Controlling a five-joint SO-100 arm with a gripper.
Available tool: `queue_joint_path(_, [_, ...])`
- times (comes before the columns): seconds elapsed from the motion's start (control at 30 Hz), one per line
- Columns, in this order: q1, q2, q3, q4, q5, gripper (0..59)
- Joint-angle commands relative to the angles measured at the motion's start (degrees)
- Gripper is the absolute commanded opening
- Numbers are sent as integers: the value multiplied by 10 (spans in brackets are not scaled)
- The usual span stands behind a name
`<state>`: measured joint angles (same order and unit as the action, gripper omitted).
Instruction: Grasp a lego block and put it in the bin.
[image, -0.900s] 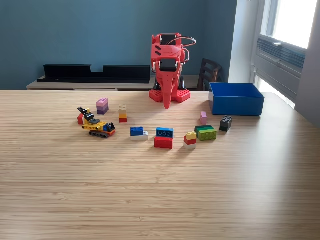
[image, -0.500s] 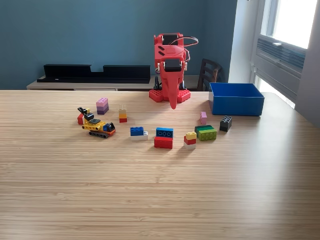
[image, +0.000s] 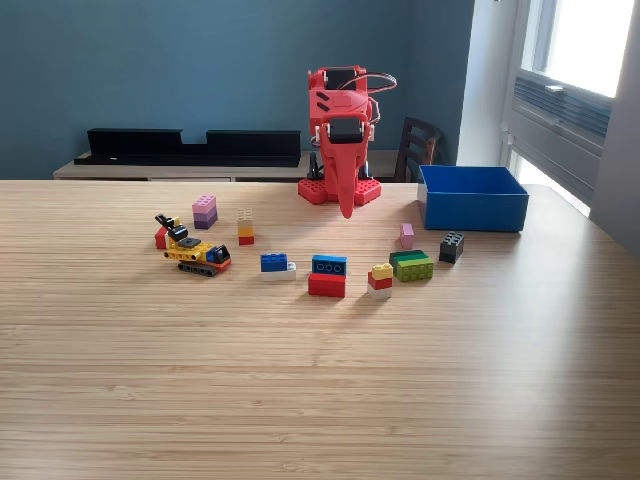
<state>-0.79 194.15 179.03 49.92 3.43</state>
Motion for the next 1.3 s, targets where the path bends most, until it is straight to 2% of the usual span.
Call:
queue_joint_path(0.03, [-2,-2,3,-8,8,1])
queue_joint_path(1.3, [14,-2,4,-8,17,1])
